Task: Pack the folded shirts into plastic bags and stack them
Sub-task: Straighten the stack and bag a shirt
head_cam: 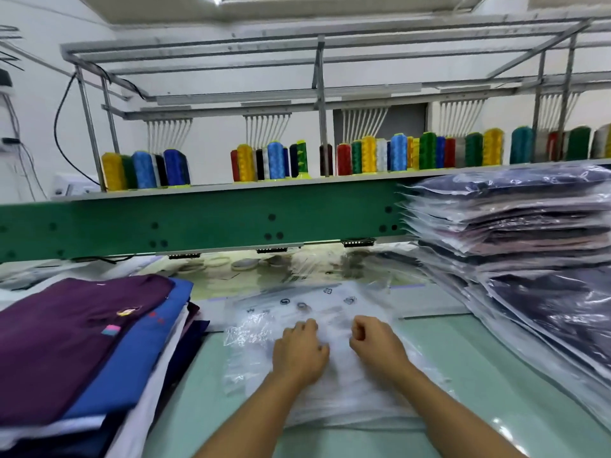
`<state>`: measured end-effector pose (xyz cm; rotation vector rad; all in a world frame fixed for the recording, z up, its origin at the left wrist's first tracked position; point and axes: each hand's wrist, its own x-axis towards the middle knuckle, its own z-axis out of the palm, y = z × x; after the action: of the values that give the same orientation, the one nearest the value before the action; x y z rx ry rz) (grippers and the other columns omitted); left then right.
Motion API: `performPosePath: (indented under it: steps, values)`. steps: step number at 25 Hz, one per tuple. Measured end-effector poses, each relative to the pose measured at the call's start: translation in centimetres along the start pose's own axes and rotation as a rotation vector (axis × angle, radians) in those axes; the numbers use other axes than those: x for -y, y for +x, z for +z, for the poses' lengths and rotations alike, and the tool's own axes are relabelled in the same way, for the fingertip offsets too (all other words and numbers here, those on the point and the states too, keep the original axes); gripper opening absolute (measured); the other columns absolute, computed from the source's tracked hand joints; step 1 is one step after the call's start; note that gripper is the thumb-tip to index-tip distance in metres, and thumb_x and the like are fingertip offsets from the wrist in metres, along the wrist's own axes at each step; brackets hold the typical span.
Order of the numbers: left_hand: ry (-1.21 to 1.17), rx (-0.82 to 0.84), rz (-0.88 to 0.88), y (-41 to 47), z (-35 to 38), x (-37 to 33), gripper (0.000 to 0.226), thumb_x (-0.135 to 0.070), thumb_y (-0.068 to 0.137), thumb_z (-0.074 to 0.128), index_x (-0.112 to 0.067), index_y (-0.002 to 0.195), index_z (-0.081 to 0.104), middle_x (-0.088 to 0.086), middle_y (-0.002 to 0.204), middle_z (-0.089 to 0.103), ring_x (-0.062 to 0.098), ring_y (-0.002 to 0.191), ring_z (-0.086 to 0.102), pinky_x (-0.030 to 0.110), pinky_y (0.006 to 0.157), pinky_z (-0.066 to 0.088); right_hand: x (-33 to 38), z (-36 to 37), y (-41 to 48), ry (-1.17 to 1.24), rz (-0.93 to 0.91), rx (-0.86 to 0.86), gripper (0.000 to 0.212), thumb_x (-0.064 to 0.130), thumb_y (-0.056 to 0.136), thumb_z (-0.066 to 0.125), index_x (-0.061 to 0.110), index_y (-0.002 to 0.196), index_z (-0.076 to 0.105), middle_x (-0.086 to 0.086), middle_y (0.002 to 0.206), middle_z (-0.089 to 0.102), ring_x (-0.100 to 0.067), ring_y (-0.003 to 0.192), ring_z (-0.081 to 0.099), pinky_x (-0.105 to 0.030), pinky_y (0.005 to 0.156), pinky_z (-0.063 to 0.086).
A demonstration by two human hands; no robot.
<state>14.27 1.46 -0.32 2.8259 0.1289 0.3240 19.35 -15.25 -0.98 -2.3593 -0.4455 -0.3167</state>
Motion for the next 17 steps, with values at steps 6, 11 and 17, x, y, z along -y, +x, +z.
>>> performPosePath:
  steps: [6, 11, 17]
  values:
    - [-0.078, -0.014, 0.111, 0.7, 2.4, 4.0, 0.061, -0.07, 0.09, 0.048, -0.033, 0.138, 0.054, -0.013, 0.142, 0.055, 0.014, 0.132, 0.047, 0.038, 0.112, 0.033, -1.9, 0.9, 0.3, -0.212, 0.134, -0.009, 0.03, 0.039, 0.094, 0.056, 0.031, 0.123, 0.053, 0.001, 0.122, 0.054, -0.023, 0.121, 0.046, -0.033, 0.093, 0.045]
    - [-0.091, -0.087, 0.162, 0.4, 2.4, 3.6, 0.041, -0.059, 0.092, 0.054, -0.034, 0.123, 0.063, -0.017, 0.128, 0.063, 0.009, 0.125, 0.051, 0.041, 0.108, 0.033, -2.6, 0.3, 0.7, -0.216, 0.197, -0.022, 0.036, 0.046, 0.093, 0.057, 0.03, 0.125, 0.057, -0.002, 0.123, 0.061, -0.027, 0.122, 0.048, -0.036, 0.099, 0.043]
    - [-0.066, -0.318, 0.191, -0.8, 2.5, 3.4, 0.021, -0.03, 0.107, 0.038, -0.023, 0.101, 0.057, 0.0, 0.092, 0.069, 0.023, 0.089, 0.063, 0.035, 0.071, 0.033, -2.3, 0.1, 0.2, -0.016, 0.263, -0.117, 0.022, 0.038, 0.098, 0.055, 0.021, 0.109, 0.063, -0.005, 0.098, 0.068, -0.027, 0.098, 0.061, -0.036, 0.083, 0.051]
